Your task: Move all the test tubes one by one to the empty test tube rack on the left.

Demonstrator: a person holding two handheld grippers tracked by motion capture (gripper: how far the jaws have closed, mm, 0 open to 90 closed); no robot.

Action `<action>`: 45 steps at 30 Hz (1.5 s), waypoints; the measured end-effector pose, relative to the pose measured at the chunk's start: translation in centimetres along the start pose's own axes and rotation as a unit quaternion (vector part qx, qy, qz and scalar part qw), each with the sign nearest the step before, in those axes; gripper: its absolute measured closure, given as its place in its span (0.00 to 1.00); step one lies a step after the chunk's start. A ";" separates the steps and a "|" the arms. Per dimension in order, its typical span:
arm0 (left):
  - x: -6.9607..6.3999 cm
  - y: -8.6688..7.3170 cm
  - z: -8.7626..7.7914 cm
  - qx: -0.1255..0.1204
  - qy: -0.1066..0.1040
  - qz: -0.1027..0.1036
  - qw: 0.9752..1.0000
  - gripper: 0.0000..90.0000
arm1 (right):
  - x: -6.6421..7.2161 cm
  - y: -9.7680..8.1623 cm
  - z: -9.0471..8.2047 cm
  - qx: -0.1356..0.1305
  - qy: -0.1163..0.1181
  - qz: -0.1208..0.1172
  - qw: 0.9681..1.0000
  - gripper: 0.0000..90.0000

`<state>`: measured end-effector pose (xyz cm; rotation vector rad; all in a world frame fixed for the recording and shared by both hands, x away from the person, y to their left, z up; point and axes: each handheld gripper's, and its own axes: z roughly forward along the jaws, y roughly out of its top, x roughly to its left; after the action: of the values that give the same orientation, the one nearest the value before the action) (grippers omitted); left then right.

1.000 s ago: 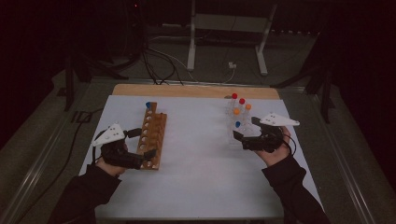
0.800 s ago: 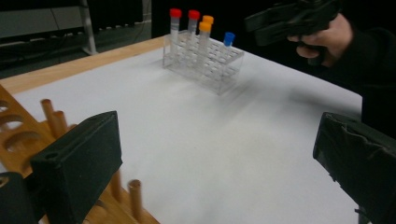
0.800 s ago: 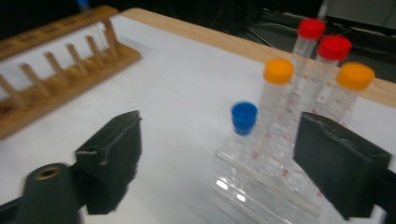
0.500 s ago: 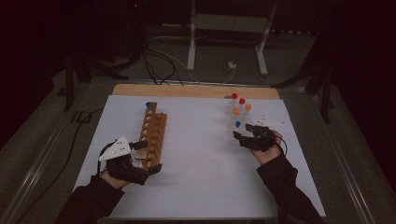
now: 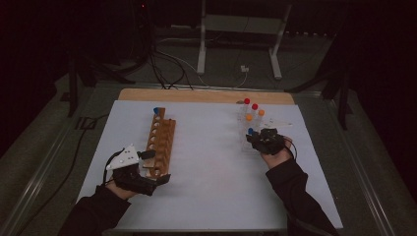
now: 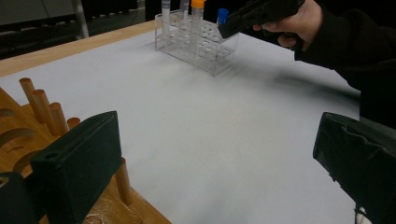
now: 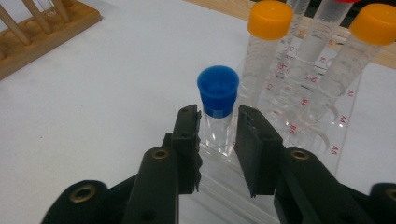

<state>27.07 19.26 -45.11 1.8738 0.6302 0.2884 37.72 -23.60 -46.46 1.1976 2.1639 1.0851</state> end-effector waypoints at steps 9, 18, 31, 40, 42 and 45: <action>0.1 0.0 -0.1 -0.001 0.000 -0.002 1.000 0.02 | 0.2 0.3 0.1 0.006 -0.013 -0.008 1.000 0.86; 0.1 0.3 -0.2 -0.004 -0.003 -0.005 1.000 0.02 | 0.3 1.2 -1.3 -0.008 -0.015 -0.020 1.000 0.86; -0.3 1.4 0.1 0.003 -0.021 0.000 1.000 0.02 | 1.3 4.0 -5.3 -0.047 -0.011 -0.050 0.998 0.86; -0.7 2.2 1.1 0.005 -0.038 0.005 0.999 0.02 | 4.2 3.9 -5.7 -0.038 0.038 -0.082 0.995 0.86; -0.8 2.5 1.4 0.005 -0.041 0.008 0.999 0.02 | 5.0 3.7 -5.5 -0.033 0.050 -0.091 0.994 0.86; -1.0 2.9 1.8 0.004 -0.049 0.008 0.999 0.02 | 6.2 3.2 -5.2 -0.025 0.070 -0.100 0.992 0.86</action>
<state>27.94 16.48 -43.06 1.8889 0.5508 0.2041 32.51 -19.54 -40.75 0.8850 2.2908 1.1582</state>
